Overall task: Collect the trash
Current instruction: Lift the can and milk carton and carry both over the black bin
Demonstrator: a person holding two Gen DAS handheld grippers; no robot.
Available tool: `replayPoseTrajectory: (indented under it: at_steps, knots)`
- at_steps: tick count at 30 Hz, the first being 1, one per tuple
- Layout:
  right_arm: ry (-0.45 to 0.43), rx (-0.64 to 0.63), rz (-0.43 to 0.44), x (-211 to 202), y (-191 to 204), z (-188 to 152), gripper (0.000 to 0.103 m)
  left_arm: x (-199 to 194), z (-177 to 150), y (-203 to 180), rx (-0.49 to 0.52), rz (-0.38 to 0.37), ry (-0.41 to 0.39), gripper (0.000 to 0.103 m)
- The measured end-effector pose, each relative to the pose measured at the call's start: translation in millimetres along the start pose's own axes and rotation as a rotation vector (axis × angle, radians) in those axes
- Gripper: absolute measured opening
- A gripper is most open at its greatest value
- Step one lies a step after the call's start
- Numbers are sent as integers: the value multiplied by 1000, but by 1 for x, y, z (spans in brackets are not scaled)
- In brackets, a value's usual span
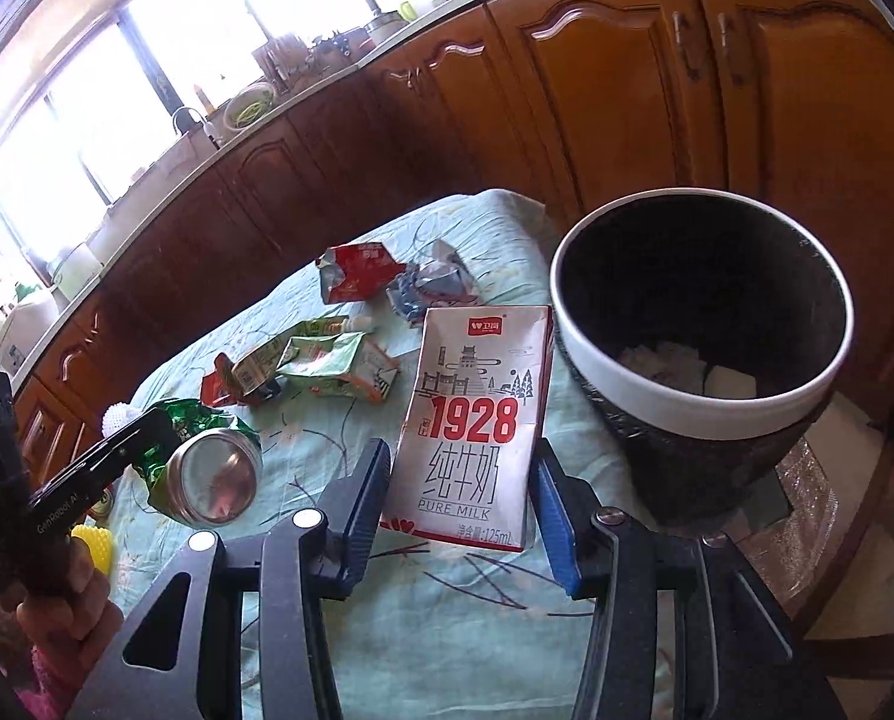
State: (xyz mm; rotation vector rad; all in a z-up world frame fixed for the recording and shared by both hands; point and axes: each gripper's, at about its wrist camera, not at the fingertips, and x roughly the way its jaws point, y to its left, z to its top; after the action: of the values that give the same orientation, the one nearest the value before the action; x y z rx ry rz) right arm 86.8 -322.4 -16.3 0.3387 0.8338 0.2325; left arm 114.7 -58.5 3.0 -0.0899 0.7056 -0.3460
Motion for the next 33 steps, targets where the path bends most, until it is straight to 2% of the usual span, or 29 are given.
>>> replayPoseTrajectory:
  at_steps: [6, 16, 33]
  knots:
    - [-37, 40, -28, -16, -34, 9, 48, 19, 12, -42, 55, -59, 2, 19]
    - [-79, 80, -56, -25, -72, 31, 47, 55, 35, -99, 143, -107, 9, 19]
    - [-42, 106, -78, -2, -120, 67, 47, 122, 80, -161, 216, -108, 19, 19]
